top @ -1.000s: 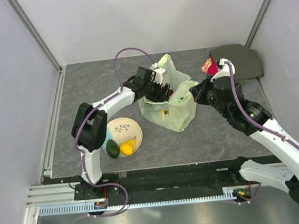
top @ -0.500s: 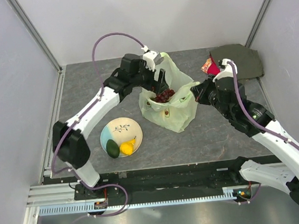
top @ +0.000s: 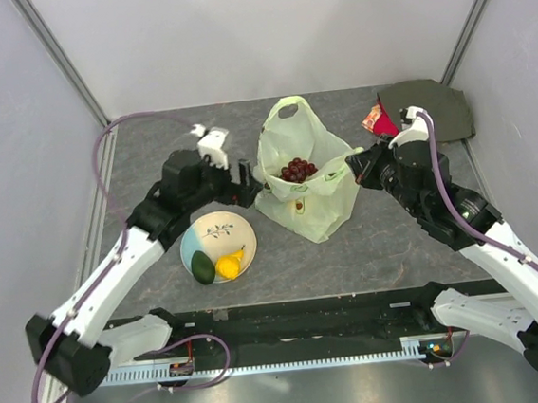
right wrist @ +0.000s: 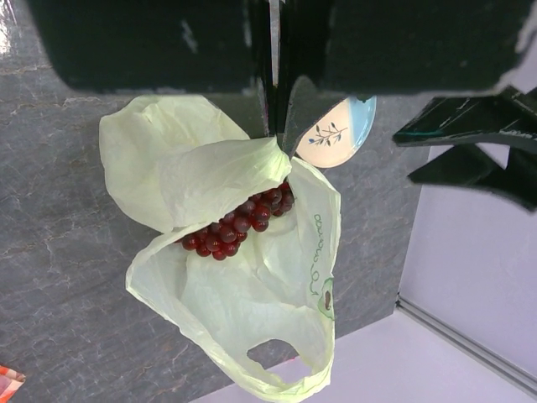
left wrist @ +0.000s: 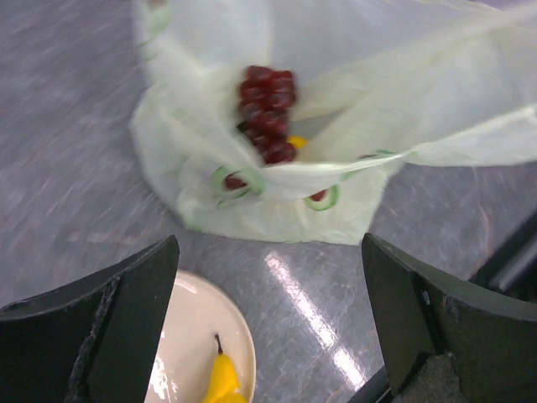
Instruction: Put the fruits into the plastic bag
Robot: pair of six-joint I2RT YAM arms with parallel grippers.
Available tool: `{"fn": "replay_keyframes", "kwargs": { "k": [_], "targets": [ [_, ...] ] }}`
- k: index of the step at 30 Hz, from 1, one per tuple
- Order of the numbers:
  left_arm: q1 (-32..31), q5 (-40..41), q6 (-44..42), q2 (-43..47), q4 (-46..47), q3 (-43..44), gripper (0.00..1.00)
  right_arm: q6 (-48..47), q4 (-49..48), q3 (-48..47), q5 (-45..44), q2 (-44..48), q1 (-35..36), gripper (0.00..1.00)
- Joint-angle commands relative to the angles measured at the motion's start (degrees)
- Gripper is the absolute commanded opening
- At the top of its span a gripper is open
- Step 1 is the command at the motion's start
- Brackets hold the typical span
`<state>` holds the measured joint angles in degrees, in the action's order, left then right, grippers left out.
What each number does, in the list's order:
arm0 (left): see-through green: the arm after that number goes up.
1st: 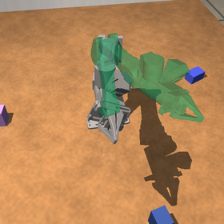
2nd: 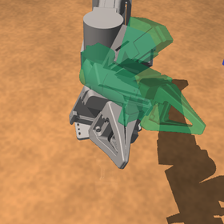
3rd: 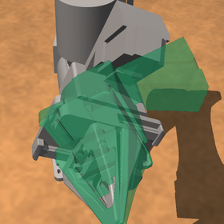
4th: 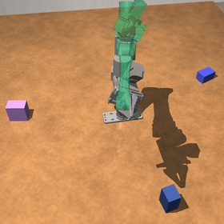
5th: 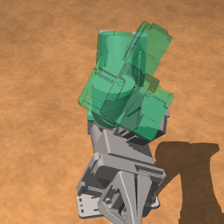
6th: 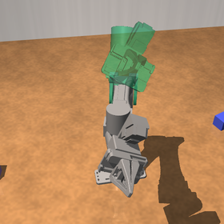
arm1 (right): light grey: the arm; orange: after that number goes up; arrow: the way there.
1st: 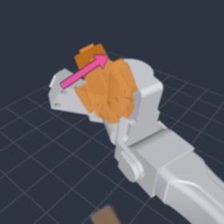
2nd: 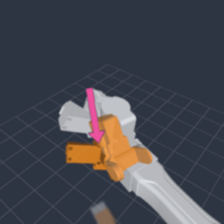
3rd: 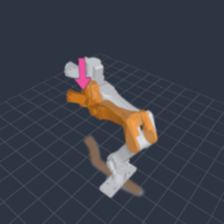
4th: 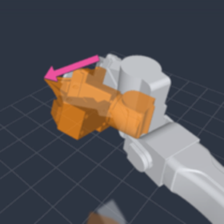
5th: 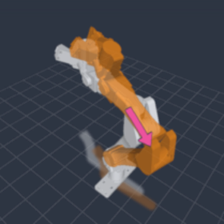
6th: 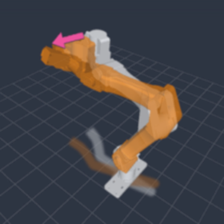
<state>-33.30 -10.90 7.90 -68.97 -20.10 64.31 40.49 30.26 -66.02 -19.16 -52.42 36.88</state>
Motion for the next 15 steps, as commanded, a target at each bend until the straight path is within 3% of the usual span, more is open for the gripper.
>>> {"fn": "replay_keyframes", "kwargs": {
  "k": [1, 3, 8, 15],
  "targets": [
    [1.5, 21.1, 19.2, 13.5, -3.8, -8.8, 0.96, 0.0, -2.0, 0.5, -0.9, 1.6, -0.1, 0.00],
    [1.5, 28.7, 26.4, 16.9, -7.0, -13.5, 0.95, 0.0, -1.9, 0.7, -0.6, 1.6, -0.1, 0.00],
    [3.1, 36.3, 31.8, 19.1, -18.6, -19.3, 0.99, 0.2, -2.1, 0.6, 0.9, 1.0, -0.1, 0.00],
    [15.5, 23.7, 36.8, 20.5, -20.1, -26.9, 0.99, 0.7, -2.1, 1.0, 1.3, 1.7, -0.1, 0.00]
  ]
}}
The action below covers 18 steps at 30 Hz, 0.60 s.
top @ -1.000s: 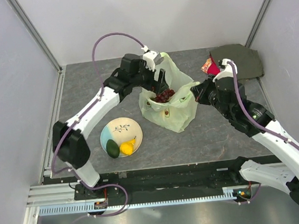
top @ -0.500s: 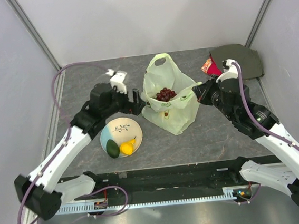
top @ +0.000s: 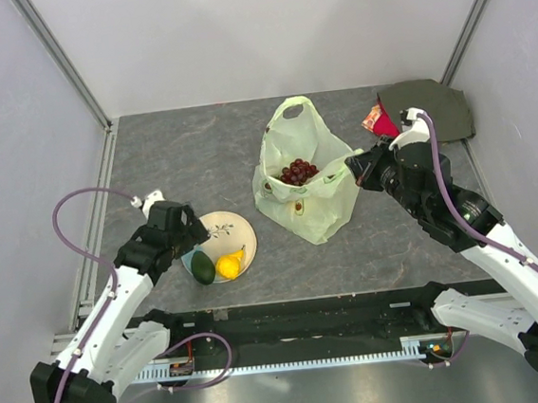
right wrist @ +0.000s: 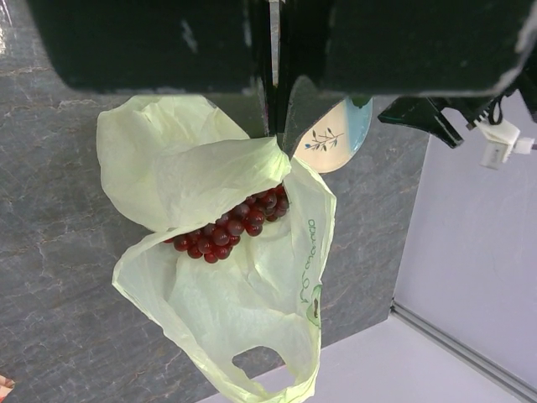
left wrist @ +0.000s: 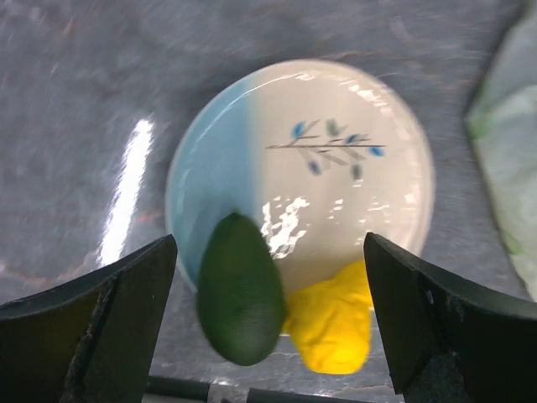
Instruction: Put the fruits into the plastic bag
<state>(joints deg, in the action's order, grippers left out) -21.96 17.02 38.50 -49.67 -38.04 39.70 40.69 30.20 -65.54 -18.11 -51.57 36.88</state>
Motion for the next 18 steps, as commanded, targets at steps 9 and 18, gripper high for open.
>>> {"fn": "replay_keyframes", "kwargs": {
  "k": [9, 18],
  "targets": [
    [7.8, -13.0, 8.0, 0.9, -1.6, -6.2, 0.97, 0.9, -2.2, 0.9, -0.3, 1.5, -0.1, 0.00],
    [7.9, -14.9, 11.9, 3.6, 0.6, -11.9, 0.88, 0.9, -2.3, 0.9, -0.3, 1.3, -0.1, 0.00]
  ]
}}
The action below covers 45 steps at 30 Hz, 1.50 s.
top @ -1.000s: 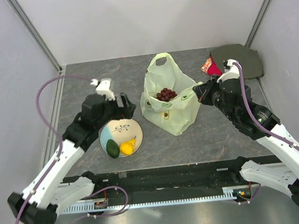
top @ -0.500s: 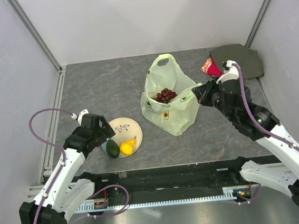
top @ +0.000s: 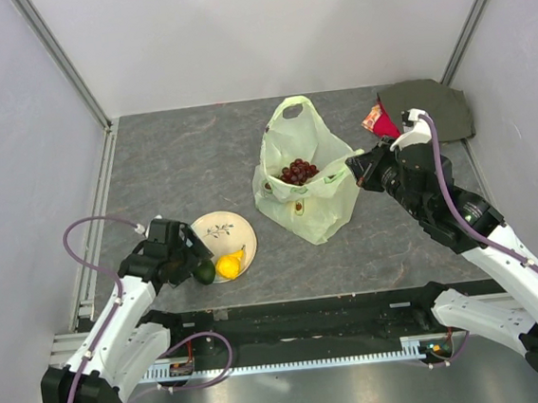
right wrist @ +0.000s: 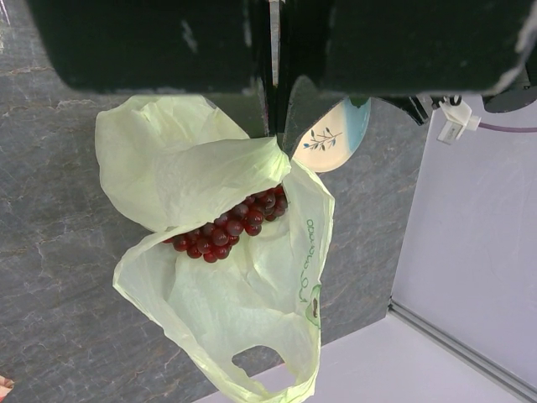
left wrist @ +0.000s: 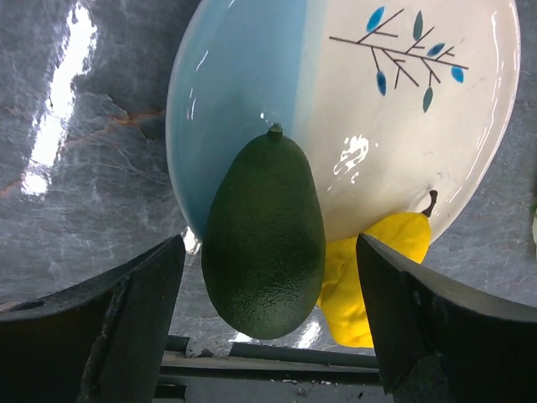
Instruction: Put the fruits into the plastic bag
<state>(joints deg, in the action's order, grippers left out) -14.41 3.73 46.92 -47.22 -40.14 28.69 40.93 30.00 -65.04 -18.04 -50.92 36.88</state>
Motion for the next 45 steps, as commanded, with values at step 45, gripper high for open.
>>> {"fn": "replay_keyframes", "kwargs": {
  "k": [45],
  "targets": [
    [-12.7, 5.7, -18.9, -17.9, 33.0, 31.7, 0.50, 0.3, -2.3, -0.4, -0.8, -0.6, -0.1, 0.00]
  ]
}}
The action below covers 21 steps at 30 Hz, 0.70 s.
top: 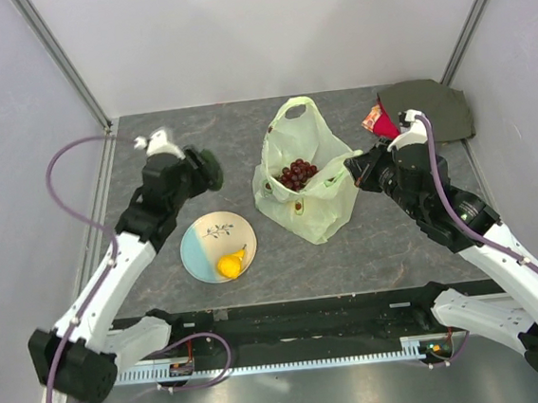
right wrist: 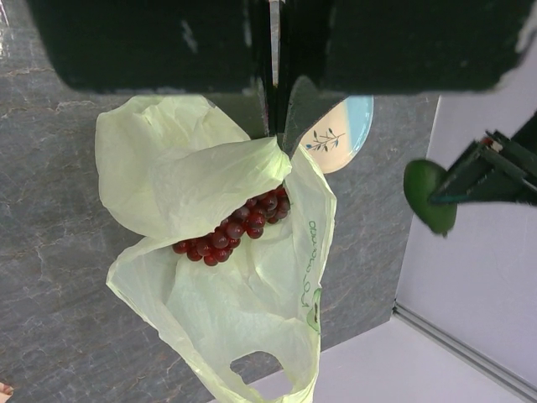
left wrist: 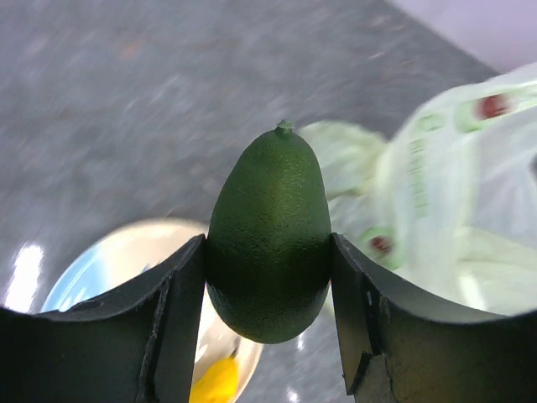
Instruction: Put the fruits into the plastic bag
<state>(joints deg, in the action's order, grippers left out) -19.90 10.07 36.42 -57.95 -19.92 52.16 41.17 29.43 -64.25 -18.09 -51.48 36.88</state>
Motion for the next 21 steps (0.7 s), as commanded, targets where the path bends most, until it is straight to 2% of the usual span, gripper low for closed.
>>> {"fn": "replay_keyframes", "kwargs": {
  "k": [1, 4, 10, 16, 21],
  "targets": [
    [-9.0, -1.1, -9.4, -9.5, 13.9, 12.1, 0.50, 0.0, -1.7, -1.3, -0.8, -0.1, -0.1, 0.00],
    [-15.3, -4.4, -12.2, -18.2, 16.5, 19.6, 0.50, 0.0, -1.3, -1.5, -0.8, -0.2, -0.1, 0.00],
    [-21.3, -7.5, -17.8, -33.4, 16.8, 29.9, 0.50, 0.2, -1.1, -1.6, -0.3, -0.2, -0.1, 0.00],
    [-23.1, -9.0, -20.4, -42.8, 14.0, 34.9, 0.51, 0.6, -1.0, -1.4, 0.1, -0.1, -0.1, 0.00],
    [-23.6, -11.2, -21.7, -45.9, 12.8, 36.2, 0.51, 0.8, -1.0, -1.4, 0.5, -0.5, -0.1, 0.00]
  ]
}}
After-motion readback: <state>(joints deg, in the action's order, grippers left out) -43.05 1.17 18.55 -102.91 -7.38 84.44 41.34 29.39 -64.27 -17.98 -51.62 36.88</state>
